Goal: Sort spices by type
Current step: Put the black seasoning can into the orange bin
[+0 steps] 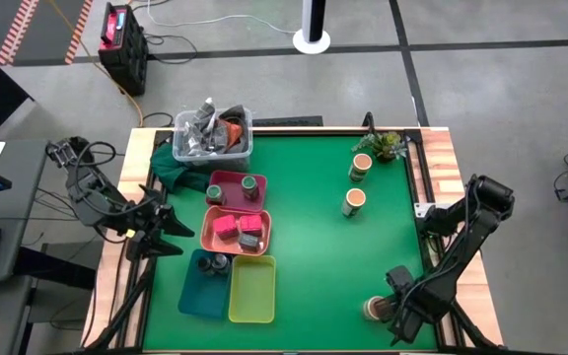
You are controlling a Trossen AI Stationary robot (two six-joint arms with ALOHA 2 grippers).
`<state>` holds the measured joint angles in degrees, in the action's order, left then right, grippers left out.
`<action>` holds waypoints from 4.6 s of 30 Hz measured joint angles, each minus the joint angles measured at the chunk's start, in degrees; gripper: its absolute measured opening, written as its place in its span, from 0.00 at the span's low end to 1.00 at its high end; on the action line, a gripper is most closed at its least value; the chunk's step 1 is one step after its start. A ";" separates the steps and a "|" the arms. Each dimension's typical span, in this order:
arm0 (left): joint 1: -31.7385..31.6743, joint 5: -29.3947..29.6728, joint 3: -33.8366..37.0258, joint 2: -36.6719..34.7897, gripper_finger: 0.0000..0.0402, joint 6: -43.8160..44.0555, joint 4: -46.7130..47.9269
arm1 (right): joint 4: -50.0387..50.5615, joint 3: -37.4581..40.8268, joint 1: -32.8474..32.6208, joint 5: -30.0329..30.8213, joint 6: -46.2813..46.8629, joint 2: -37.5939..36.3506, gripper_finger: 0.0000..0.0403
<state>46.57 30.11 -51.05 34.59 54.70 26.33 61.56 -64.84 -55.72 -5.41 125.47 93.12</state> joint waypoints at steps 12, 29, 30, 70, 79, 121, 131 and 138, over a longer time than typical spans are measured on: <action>0.02 0.60 0.00 -0.26 0.91 -0.04 0.12 | 13.94 -5.12 3.85 -0.74 -8.31 -0.11 0.42; 0.00 6.60 0.00 -0.26 0.91 -0.09 0.13 | 21.08 -20.72 30.31 10.86 -56.26 -0.17 0.41; 0.01 7.35 0.00 -0.26 0.91 -0.09 0.13 | 19.59 -21.05 31.91 11.19 -58.88 -0.17 0.41; -22.26 -8.96 -16.43 14.21 0.91 -22.60 23.69 | -9.44 -68.20 51.67 6.73 -107.87 29.24 0.41; -26.71 -9.86 -17.14 22.44 0.91 -32.43 24.94 | -13.00 -68.89 51.54 6.60 -109.43 30.36 0.41; -36.63 -27.65 -17.14 33.47 0.35 -37.55 15.19 | -6.85 -70.10 47.41 7.17 -119.88 30.31 0.53; -35.57 -22.67 -16.96 29.37 0.33 -36.13 22.02 | -0.07 -70.18 47.54 7.28 -116.47 27.98 0.75; -31.77 -16.65 -9.00 21.86 0.33 -29.44 20.43 | 3.43 -70.23 47.41 15.59 -116.32 23.61 0.76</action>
<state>14.79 13.46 -60.05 56.45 25.26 46.75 64.99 -135.06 -8.32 10.18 9.14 116.73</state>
